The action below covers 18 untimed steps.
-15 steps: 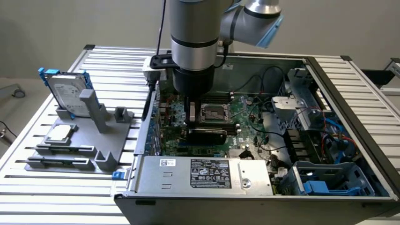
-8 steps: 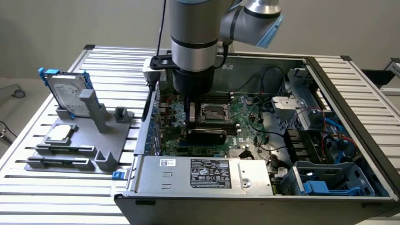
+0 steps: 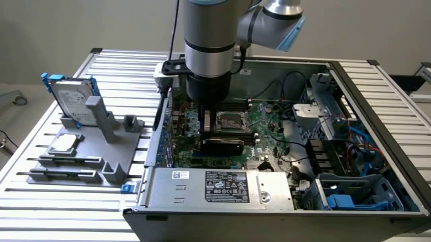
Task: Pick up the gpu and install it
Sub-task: 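Insert the gpu into the slot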
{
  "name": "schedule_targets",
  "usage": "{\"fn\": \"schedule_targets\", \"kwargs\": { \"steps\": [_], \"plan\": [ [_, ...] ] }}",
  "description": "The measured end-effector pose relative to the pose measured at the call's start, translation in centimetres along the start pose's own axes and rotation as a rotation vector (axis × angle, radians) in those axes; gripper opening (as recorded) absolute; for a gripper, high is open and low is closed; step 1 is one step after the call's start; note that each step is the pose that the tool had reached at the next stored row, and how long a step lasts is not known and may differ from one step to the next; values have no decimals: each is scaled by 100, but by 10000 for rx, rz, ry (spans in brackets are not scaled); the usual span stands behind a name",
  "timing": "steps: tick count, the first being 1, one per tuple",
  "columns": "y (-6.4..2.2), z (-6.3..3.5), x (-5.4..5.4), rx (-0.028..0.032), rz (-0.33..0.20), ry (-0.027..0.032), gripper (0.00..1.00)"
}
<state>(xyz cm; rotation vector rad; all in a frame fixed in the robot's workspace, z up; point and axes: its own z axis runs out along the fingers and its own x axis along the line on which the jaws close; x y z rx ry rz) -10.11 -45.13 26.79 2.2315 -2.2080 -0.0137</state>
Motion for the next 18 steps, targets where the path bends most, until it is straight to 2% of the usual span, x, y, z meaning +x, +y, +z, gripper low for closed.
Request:
{"fn": "schedule_targets", "kwargs": {
  "steps": [18],
  "plan": [
    [0, 21, -1, -71, 0, -63, 11]
  ]
}}
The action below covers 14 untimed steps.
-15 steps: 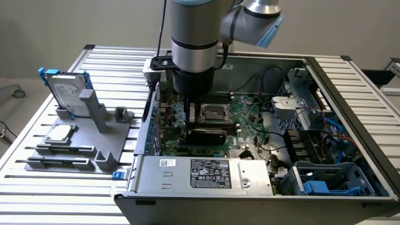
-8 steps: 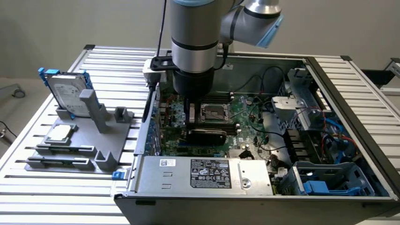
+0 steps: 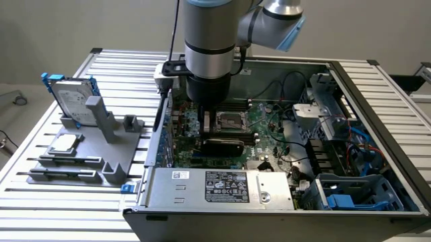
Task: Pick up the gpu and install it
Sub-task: 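Insert the gpu into the slot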
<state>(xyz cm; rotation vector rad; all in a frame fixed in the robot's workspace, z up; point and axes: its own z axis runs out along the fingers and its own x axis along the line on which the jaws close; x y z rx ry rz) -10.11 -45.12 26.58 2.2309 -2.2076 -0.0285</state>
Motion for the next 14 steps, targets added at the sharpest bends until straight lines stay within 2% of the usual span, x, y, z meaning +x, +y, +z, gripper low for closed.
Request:
{"fn": "schedule_targets", "kwargs": {
  "steps": [2, 4, 11, 13, 14],
  "plan": [
    [0, -14, -1, -7, 1, -17, 11],
    [1, -51, 0, -30, 1, -2, 11],
    [6, -137, -1, -80, 0, -8, 11],
    [14, -145, -2, -120, 1, -11, 11],
    [21, -147, -2, -160, 2, -12, 11]
  ]
}}
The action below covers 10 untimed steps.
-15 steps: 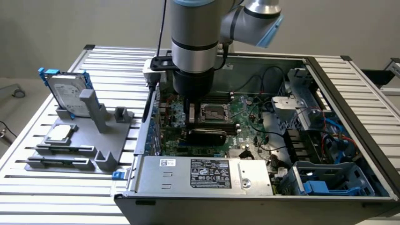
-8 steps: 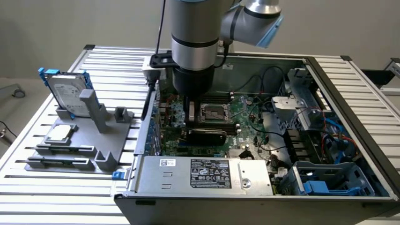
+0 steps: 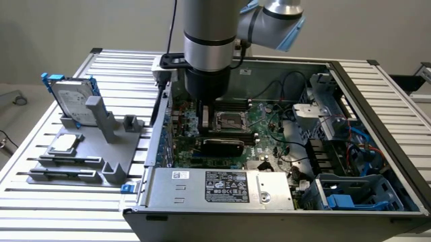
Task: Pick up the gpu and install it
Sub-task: 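Insert the gpu into the slot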
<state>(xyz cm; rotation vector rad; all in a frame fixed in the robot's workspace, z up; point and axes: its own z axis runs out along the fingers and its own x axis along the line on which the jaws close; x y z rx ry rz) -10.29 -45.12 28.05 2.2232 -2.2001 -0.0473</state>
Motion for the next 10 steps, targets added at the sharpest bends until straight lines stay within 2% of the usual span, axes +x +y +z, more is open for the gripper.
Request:
{"fn": "schedule_targets", "kwargs": {
  "steps": [2, 8, 10],
  "plan": [
    [15, -3, 1, -118, 0, 2, 11],
    [64, -4, 0, -541, 6, -2, 11],
    [77, -8, 0, -664, 8, -2, 11]
  ]
}}
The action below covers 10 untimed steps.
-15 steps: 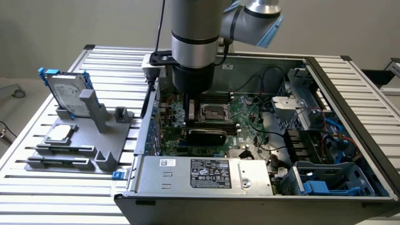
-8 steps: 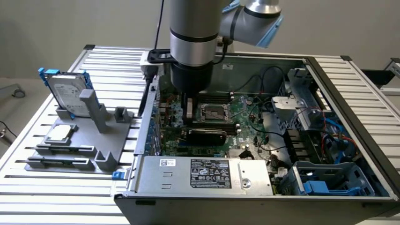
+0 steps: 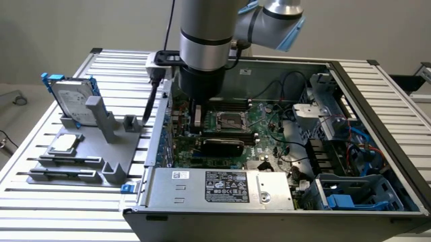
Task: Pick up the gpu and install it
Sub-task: 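Insert the gpu into the slot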
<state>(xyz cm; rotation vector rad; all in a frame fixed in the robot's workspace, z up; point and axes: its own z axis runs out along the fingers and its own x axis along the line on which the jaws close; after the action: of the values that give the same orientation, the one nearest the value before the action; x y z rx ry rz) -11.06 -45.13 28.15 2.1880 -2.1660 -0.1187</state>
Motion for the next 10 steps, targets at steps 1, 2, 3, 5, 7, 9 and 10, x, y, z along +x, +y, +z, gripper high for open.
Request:
{"fn": "schedule_targets", "kwargs": {
  "steps": [1, 2, 3, 5, 7, 9, 10],
  "plan": [
    [6, -2, 0, -53, 1, -1, 11],
    [13, -3, 0, -102, 1, -3, 11],
    [19, -4, 0, -151, 2, -2, 11],
    [32, -7, -1, -246, 4, 4, 11],
    [44, -9, -1, -322, 6, 16, 11],
    [57, -10, -1, -389, 9, 39, 11],
    [63, -11, -2, -417, 11, 57, 11]
  ]
}}
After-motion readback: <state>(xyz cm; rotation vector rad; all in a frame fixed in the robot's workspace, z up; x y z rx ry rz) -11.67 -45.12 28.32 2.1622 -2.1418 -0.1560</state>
